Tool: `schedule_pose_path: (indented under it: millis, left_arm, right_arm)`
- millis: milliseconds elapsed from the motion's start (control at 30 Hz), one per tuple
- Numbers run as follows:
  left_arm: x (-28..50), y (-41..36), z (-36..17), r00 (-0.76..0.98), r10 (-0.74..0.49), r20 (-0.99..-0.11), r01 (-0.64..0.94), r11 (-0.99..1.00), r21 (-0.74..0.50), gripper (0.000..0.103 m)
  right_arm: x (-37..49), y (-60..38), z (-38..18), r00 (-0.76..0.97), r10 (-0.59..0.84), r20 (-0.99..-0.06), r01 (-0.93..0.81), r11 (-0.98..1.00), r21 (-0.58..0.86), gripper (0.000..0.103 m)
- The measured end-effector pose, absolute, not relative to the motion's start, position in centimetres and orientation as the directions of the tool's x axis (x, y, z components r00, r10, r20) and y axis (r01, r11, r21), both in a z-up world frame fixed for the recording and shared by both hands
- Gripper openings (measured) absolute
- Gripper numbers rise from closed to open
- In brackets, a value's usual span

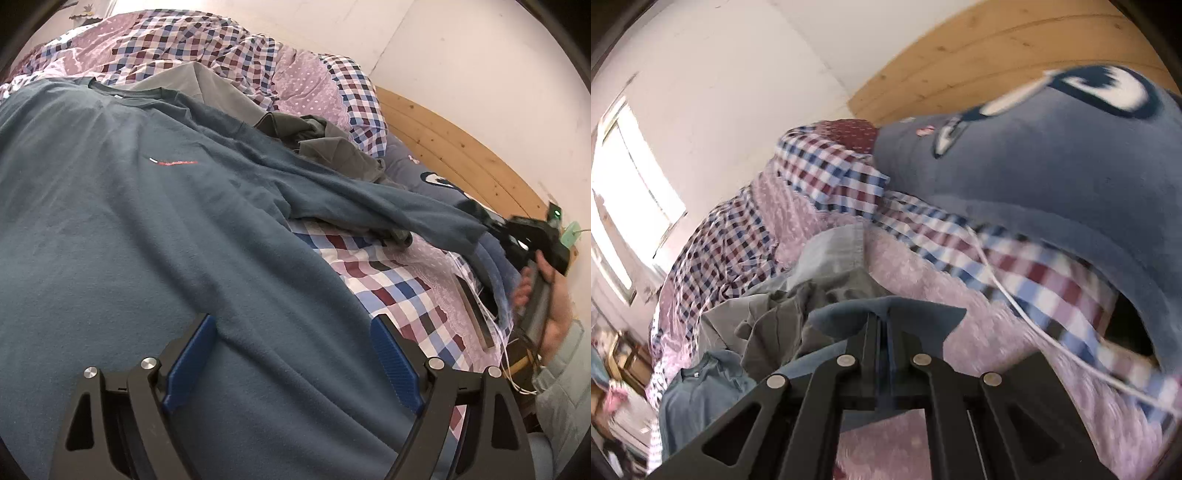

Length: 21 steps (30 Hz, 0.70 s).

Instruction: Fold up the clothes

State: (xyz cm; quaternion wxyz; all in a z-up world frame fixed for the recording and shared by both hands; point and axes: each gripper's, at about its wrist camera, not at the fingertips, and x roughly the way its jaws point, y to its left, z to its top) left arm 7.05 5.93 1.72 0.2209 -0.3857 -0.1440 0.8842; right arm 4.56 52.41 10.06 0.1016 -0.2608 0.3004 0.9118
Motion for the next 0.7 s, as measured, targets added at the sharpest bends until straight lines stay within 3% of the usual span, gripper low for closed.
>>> schedule_pose_path:
  millis: [67, 133, 200, 367, 500, 700]
  left_arm:
    - [7.1, 6.0, 1.7, -0.605, 0.501, -0.619, -0.28, -0.861, -0.424, 0.089]
    - [7.1, 6.0, 1.7, -0.604, 0.501, -0.62, -0.28, -0.862, -0.423, 0.089]
    - [7.0, 6.0, 1.8, -0.603, 0.5, -0.622, -0.279, -0.862, -0.423, 0.089]
    - [7.0, 5.9, 1.9, -0.596, 0.501, -0.628, -0.272, -0.862, -0.428, 0.089]
    - [6.9, 5.9, 1.9, -0.594, 0.501, -0.63, -0.269, -0.861, -0.431, 0.089]
    - [7.0, 6.0, 1.9, -0.598, 0.494, -0.631, -0.268, -0.865, -0.423, 0.089]
  right_arm:
    - [5.3, 52.4, 9.2, -0.789, 0.085, -0.608, -0.414, -0.806, 0.424, 0.008]
    - [5.8, 52.0, 8.3, -0.72, 0.177, -0.671, -0.484, -0.821, 0.303, 0.019]
    - [6.4, 51.3, 7.7, -0.683, 0.231, -0.693, -0.494, -0.845, 0.205, 0.02]
    - [7.4, 45.6, 8.0, -0.733, 0.182, -0.655, -0.238, -0.971, -0.002, 0.029]
    - [6.1, 40.9, 5.6, -0.702, 0.132, -0.699, -0.011, -0.984, -0.176, 0.039]
    - [3.2, 39.4, 2.2, -0.626, 0.102, -0.773, 0.095, -0.974, -0.206, 0.039]
